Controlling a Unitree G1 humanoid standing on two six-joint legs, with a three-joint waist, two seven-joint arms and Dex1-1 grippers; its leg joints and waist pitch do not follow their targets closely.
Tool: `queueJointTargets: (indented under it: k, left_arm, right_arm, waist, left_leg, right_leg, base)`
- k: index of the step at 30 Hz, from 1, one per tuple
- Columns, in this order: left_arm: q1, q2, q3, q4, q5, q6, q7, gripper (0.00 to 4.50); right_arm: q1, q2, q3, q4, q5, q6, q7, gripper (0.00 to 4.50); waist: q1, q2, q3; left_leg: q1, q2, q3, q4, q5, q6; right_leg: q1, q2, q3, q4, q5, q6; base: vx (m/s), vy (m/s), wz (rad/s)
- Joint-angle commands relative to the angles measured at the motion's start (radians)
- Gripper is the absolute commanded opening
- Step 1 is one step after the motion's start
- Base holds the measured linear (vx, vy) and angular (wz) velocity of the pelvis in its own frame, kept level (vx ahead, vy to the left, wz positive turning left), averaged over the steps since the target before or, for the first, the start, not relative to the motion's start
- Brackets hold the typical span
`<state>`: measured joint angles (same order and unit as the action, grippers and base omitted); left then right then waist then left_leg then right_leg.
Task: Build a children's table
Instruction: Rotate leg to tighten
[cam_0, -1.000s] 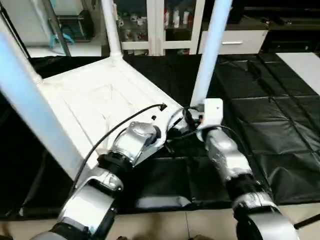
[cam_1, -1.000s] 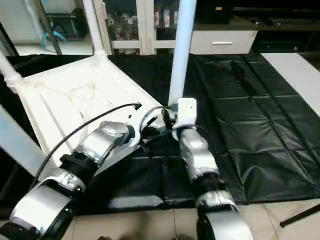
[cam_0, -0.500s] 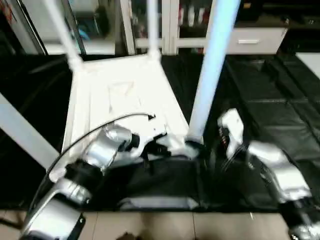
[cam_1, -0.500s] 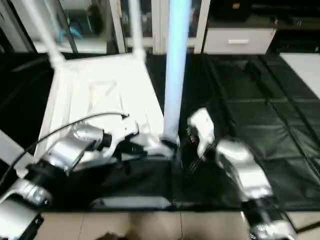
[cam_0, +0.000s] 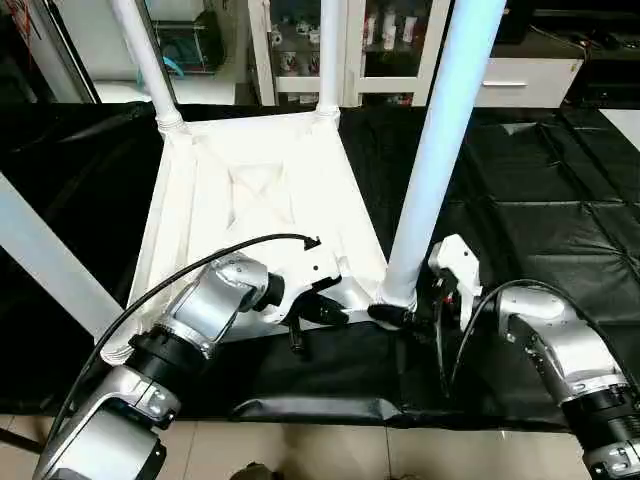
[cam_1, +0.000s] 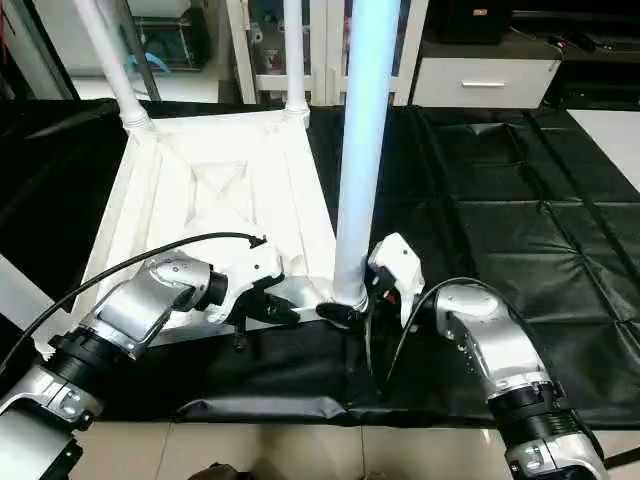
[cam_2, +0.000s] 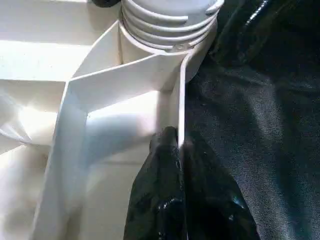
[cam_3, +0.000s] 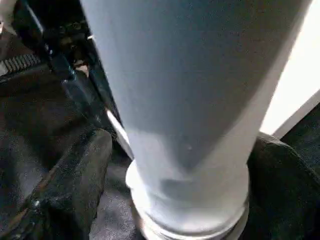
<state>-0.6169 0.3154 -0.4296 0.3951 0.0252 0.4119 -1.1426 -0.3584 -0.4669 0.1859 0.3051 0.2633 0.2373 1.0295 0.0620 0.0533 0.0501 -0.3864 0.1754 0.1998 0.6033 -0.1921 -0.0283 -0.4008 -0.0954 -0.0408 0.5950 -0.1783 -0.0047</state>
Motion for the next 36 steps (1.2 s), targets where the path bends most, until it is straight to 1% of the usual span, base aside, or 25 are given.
queueJointTargets:
  k: [1,3,5,6,7,12,16,17,18,20,21,22,23,24,26,27,28,29,30,31,32,33,34,35,36]
  left_arm:
    - [0.015,-0.003,-0.025,-0.019,-0.011,0.01,-0.036,0.0]
    - [0.015,-0.003,-0.025,-0.018,-0.01,0.012,-0.033,0.0]
    - [0.016,-0.004,-0.023,-0.02,-0.009,0.017,-0.029,0.0]
    - [0.018,-0.004,-0.022,-0.024,-0.01,0.02,-0.026,0.0]
    - [0.018,-0.003,-0.021,-0.027,-0.01,0.023,-0.026,0.0]
    - [0.02,0.003,-0.02,-0.028,-0.013,0.025,-0.029,0.0]
    - [0.025,0.003,-0.017,-0.037,-0.018,0.041,-0.03,0.0]
    - [0.025,0.003,-0.017,-0.037,-0.018,0.041,-0.03,0.0]
    - [0.03,0.008,-0.016,-0.045,-0.02,0.048,-0.034,0.0]
    - [0.031,0.008,-0.016,-0.045,-0.02,0.05,-0.032,0.0]
    - [0.03,0.001,-0.012,-0.034,-0.019,0.051,-0.019,0.0]
    - [0.022,-0.022,0.003,-0.011,-0.021,0.056,0.013,0.0]
    - [0.022,-0.022,0.003,-0.011,-0.021,0.056,0.013,0.0]
    - [0.011,-0.053,0.024,0.012,-0.033,0.064,0.043,0.0]
    - [0.005,-0.072,0.038,0.026,-0.043,0.069,0.059,0.0]
    - [-0.009,-0.106,0.056,0.058,-0.049,0.074,0.096,0.0]
    - [-0.012,-0.111,0.058,0.063,-0.05,0.075,0.101,0.0]
    - [-0.037,-0.155,0.069,0.122,-0.036,0.071,0.169,0.0]
    - [-0.038,-0.156,0.07,0.124,-0.036,0.071,0.171,0.0]
    - [-0.064,-0.195,0.083,0.181,-0.02,0.066,0.249,0.0]
    - [-0.065,-0.197,0.084,0.183,-0.019,0.066,0.253,0.0]
    - [-0.092,-0.233,0.101,0.24,-0.001,0.06,0.336,0.0]
    - [-0.108,-0.253,0.11,0.273,0.011,0.046,0.389,0.0]
    - [-0.108,-0.253,0.11,0.273,0.011,0.046,0.389,0.0]
    - [-0.125,-0.271,0.118,0.312,0.028,0.025,0.449,0.0]
  right_arm:
    - [-0.016,-0.006,0.003,0.009,-0.009,-0.003,0.014,3.84]
    - [-0.019,-0.005,0.002,0.017,-0.012,-0.008,0.02,3.58]
    - [-0.018,-0.005,0.003,0.02,-0.014,-0.011,0.025,3.51]
    - [-0.019,-0.005,0.003,0.024,-0.014,-0.013,0.029,3.28]
    - [-0.02,-0.004,0.004,0.028,-0.014,-0.015,0.031,3.28]
    - [-0.031,0.005,0.002,0.043,-0.012,-0.019,0.035,2.85]
    - [-0.03,0.009,0.005,0.047,-0.006,-0.011,0.05,2.78]
    - [-0.03,0.009,0.005,0.047,-0.006,-0.011,0.05,2.78]
    - [-0.029,0.018,0.005,0.052,-0.01,-0.014,0.039,2.77]
    - [-0.03,0.027,0.002,0.058,-0.015,-0.015,0.021,2.77]
    - [-0.04,0.054,-0.01,0.088,-0.045,-0.028,-0.06,2.76]
    - [-0.047,0.086,-0.025,0.119,-0.071,-0.049,-0.152,2.76]
    - [-0.047,0.086,-0.025,0.119,-0.071,-0.049,-0.152,2.76]
    - [-0.057,0.12,-0.042,0.144,-0.087,-0.047,-0.242,2.76]
    - [-0.064,0.142,-0.054,0.159,-0.095,-0.038,-0.3,2.75]
    - [-0.073,0.176,-0.065,0.173,-0.117,-0.039,-0.393,2.75]
    - [-0.074,0.181,-0.067,0.175,-0.12,-0.04,-0.406,2.75]
    - [-0.089,0.242,-0.101,0.191,-0.119,-0.022,-0.528,2.75]
    - [-0.09,0.244,-0.102,0.192,-0.119,-0.022,-0.532,2.75]
    - [-0.108,0.292,-0.129,0.215,-0.12,-0.008,-0.634,2.75]
    - [-0.109,0.294,-0.13,0.217,-0.121,-0.008,-0.638,2.75]
    - [-0.129,0.333,-0.152,0.25,-0.134,-0.004,-0.74,2.74]
    - [-0.144,0.353,-0.164,0.274,-0.142,0.001,-0.802,2.74]
    - [-0.144,0.353,-0.164,0.274,-0.142,0.001,-0.802,2.74]
    - [-0.163,0.376,-0.183,0.311,-0.146,0.003,-0.888,2.74]
  waist:
    - [-0.003,-0.018,-0.07]
    - [-0.002,-0.02,-0.071]
    - [-0.002,-0.018,-0.07]
    - [-0.001,-0.019,-0.071]
    - [-0.001,-0.018,-0.071]
    - [0.0,-0.019,-0.072]
    - [0.001,-0.02,-0.074]
    - [0.001,-0.02,-0.073]
    - [0.0,-0.015,-0.074]
    - [-0.002,-0.015,-0.073]
    - [-0.003,-0.012,-0.073]
    - [-0.008,-0.015,-0.07]
    - [-0.01,-0.013,-0.069]
    - [-0.022,-0.014,-0.068]
    - [-0.031,-0.014,-0.066]
    - [-0.038,-0.014,-0.064]
    - [-0.042,-0.015,-0.066]
    - [-0.043,-0.016,-0.068]
    - [-0.048,-0.014,-0.068]
    - [-0.053,-0.016,-0.067]
    - [-0.055,-0.014,-0.066]
    - [-0.056,-0.014,-0.068]
    - [-0.057,-0.013,-0.07]
    - [-0.057,-0.013,-0.069]
    - [-0.057,-0.012,-0.068]
  left_leg:
    - [0.022,0.051,-0.022,-0.069,-0.131,0.095]
    - [0.022,0.051,-0.022,-0.069,-0.128,0.092]
    - [0.022,0.051,-0.022,-0.069,-0.125,0.093]
    - [0.022,0.051,-0.022,-0.068,-0.123,0.094]
    - [0.021,0.051,-0.022,-0.067,-0.12,0.096]
    - [0.022,0.051,-0.022,-0.066,-0.114,0.1]
    - [0.022,0.05,-0.022,-0.065,-0.103,0.105]
    - [0.022,0.051,-0.022,-0.065,-0.102,0.105]
    - [0.022,0.051,-0.022,-0.065,-0.103,0.104]
    - [0.022,0.05,-0.022,-0.066,-0.112,0.101]
    - [0.023,0.05,-0.023,-0.066,-0.117,0.097]
    - [0.02,0.048,-0.021,-0.067,-0.128,0.088]
    - [0.019,0.047,-0.023,-0.069,-0.14,0.079]
    - [0.019,0.046,-0.026,-0.074,-0.18,0.053]
    - [0.019,0.046,-0.027,-0.077,-0.208,0.04]
    - [0.015,0.044,-0.029,-0.08,-0.227,0.026]
    - [0.017,0.042,-0.03,-0.08,-0.24,0.013]
    - [0.017,0.042,-0.032,-0.08,-0.244,0.01]
    - [0.022,0.041,-0.03,-0.079,-0.248,0.006]
    - [0.018,0.041,-0.031,-0.08,-0.25,0.008]
    - [0.02,0.039,-0.029,-0.079,-0.253,0.009]
    - [0.023,0.039,-0.028,-0.078,-0.253,0.007]
    - [0.022,0.039,-0.03,-0.078,-0.248,0.008]
    - [0.022,0.038,-0.028,-0.078,-0.245,0.01]
    - [0.022,0.038,-0.029,-0.078,-0.248,0.011]
  right_leg:
    - [0.045,-0.05,0.027,-0.055,-0.109,-0.265]
    - [0.045,-0.049,0.027,-0.054,-0.11,-0.264]
    - [0.044,-0.049,0.027,-0.054,-0.109,-0.265]
    - [0.045,-0.05,0.027,-0.053,-0.105,-0.265]
    - [0.045,-0.05,0.027,-0.053,-0.1,-0.267]
    - [0.045,-0.049,0.026,-0.051,-0.094,-0.27]
    - [0.046,-0.049,0.026,-0.049,-0.082,-0.274]
    - [0.046,-0.049,0.026,-0.048,-0.081,-0.274]
    - [0.045,-0.049,0.026,-0.048,-0.077,-0.275]
    - [0.045,-0.048,0.025,-0.05,-0.079,-0.276]
    - [0.046,-0.048,0.025,-0.049,-0.081,-0.276]
    - [0.043,-0.048,0.026,-0.052,-0.098,-0.274]
    - [0.044,-0.049,0.025,-0.054,-0.116,-0.27]
    - [0.048,-0.049,0.023,-0.06,-0.173,-0.256]
    - [0.046,-0.047,0.024,-0.064,-0.206,-0.248]
    - [0.047,-0.047,0.023,-0.065,-0.235,-0.238]
    - [0.046,-0.047,0.022,-0.069,-0.259,-0.226]
    - [0.047,-0.048,0.022,-0.068,-0.259,-0.223]
    - [0.04,-0.046,0.024,-0.071,-0.254,-0.222]
    - [0.043,-0.046,0.024,-0.072,-0.25,-0.223]
    - [0.039,-0.045,0.024,-0.074,-0.254,-0.223]
    - [0.037,-0.045,0.026,-0.075,-0.251,-0.223]
    - [0.039,-0.045,0.024,-0.075,-0.245,-0.225]
    - [0.037,-0.044,0.024,-0.077,-0.244,-0.224]
    - [0.036,-0.045,0.024,-0.078,-0.242,-0.225]
  base:
    - [0.0,0.0,0.0]
    - [0.0,0.0,0.0]
    - [0.0,0.0,0.0]
    - [0.0,0.0,0.0]
    - [0.0,0.0,0.0]
    - [0.0,0.0,0.0]
    - [0.0,0.0,0.0]
    - [0.0,0.0,0.0]
    - [0.0,0.0,0.0]
    - [0.0,0.0,0.0]
    - [0.0,0.0,0.0]
    - [0.0,0.0,0.0]
    - [0.0,0.0,0.0]
    - [0.0,0.0,0.0]
    - [0.0,0.0,0.0]
    - [0.0,0.0,0.0]
    - [0.0,0.0,0.0]
    - [0.0,0.0,0.0]
    - [0.0,0.0,0.0]
    - [0.0,0.0,0.0]
    - [0.0,0.0,0.0]
    - [0.0,0.0,0.0]
    - [0.0,0.0,0.0]
    - [0.0,0.0,0.0]
    - [0.0,0.0,0.0]
